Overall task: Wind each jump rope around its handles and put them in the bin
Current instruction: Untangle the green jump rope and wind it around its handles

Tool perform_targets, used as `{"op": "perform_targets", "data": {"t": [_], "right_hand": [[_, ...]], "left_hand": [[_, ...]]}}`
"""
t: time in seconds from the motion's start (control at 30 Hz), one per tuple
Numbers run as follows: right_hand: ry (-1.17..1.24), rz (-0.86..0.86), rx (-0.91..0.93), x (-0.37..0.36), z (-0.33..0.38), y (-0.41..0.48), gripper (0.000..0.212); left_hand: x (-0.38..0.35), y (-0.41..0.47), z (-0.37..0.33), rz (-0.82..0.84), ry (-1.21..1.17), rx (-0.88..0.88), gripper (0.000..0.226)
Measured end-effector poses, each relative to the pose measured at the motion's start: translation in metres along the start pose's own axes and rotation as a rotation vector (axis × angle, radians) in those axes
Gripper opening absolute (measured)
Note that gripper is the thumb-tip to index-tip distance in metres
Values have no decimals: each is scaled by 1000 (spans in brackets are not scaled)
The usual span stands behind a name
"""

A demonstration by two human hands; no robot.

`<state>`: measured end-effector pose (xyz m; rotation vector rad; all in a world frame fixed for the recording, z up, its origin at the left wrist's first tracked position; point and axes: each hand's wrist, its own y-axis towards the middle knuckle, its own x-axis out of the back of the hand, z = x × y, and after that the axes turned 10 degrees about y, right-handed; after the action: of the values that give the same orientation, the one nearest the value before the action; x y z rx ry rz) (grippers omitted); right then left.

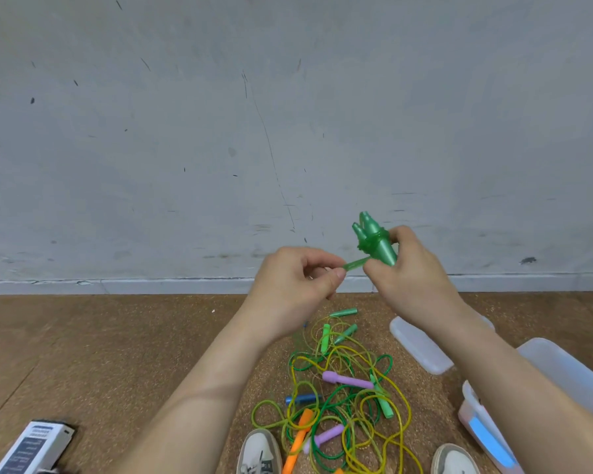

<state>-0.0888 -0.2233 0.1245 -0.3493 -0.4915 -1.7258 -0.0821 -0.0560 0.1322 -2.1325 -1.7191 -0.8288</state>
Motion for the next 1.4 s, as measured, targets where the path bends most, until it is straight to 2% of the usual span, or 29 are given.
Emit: {"op": "perform_targets", "data": {"t": [0.1,0.17,0.23,0.37,0.47,0.6,0.7,0.83,0.9,1.0,1.07,1.13,1.23,1.4], "right_hand": [[-248,-17,49,-2,1,1,31],[-371,17,62,-5,-1,2,33],[-454,98,62,-11,-3,2,33],[-543,370,31,-18,-4,-4,29],[-613,538,119,-18,-3,-12,31],[-555,597,219,-8,-4,-13,31],[-476,647,282,0,-1,-15,25],[-478,579,398,0,2,-18,22],[-560,537,432,-2,2,-16,18],[-616,566,438,-5,1,-17,31],[-526,583,494,-2,3,-19,40],[-348,576,529,2,8,-19,29],[-102,502,432,3,10,-19,17],[334,377,64,0,14,-18,17]], "left_hand": [[-4,-5,-8,-41,142,-146,14],[-1,-8,-13,-100,452,-381,21],[3,-5,-11,-136,661,-596,23],[10,3,-3,-110,791,-678,12],[14,1,1,6,725,-599,10],[17,0,5,213,487,-231,6],[21,1,9,305,301,-95,8],[29,3,11,296,41,3,17],[29,3,12,305,10,12,15],[27,3,16,355,-1,19,14],[27,3,19,400,-87,35,7],[25,2,23,421,-218,60,5],[16,1,24,426,-418,129,16],[-5,4,17,419,-429,170,25]]}}
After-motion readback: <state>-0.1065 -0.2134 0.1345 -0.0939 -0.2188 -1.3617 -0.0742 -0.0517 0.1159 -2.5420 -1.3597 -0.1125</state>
